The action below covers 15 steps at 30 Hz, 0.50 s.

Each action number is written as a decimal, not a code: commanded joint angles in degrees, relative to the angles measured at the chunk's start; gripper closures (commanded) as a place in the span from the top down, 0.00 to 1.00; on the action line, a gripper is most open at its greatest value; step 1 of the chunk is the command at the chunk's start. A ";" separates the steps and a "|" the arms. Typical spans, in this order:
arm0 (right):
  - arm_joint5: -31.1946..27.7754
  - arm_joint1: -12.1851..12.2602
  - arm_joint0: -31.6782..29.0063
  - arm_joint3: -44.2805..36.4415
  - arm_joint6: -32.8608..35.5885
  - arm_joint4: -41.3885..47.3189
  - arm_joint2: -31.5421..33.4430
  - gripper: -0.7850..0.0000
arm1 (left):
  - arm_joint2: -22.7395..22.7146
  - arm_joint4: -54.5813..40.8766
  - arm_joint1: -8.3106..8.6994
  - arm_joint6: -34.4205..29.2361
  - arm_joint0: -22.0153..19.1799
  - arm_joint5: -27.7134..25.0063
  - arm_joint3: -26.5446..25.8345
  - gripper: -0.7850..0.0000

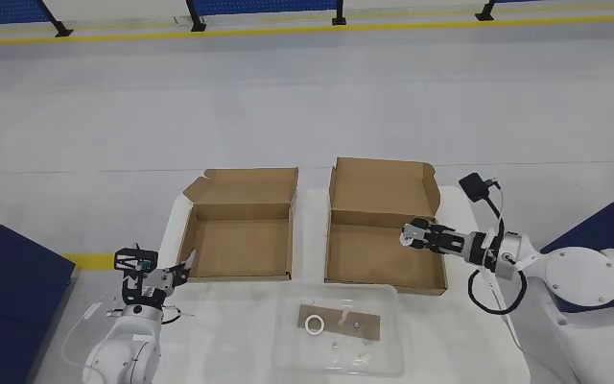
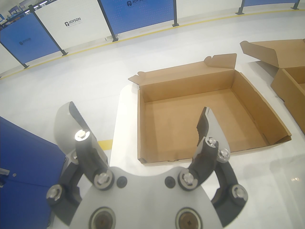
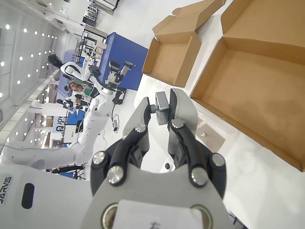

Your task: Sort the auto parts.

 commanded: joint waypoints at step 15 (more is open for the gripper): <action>23.74 0.11 11.76 5.01 4.51 -34.45 -18.65 0.00 | 0.00 0.00 0.00 0.00 0.00 0.00 0.00 1.00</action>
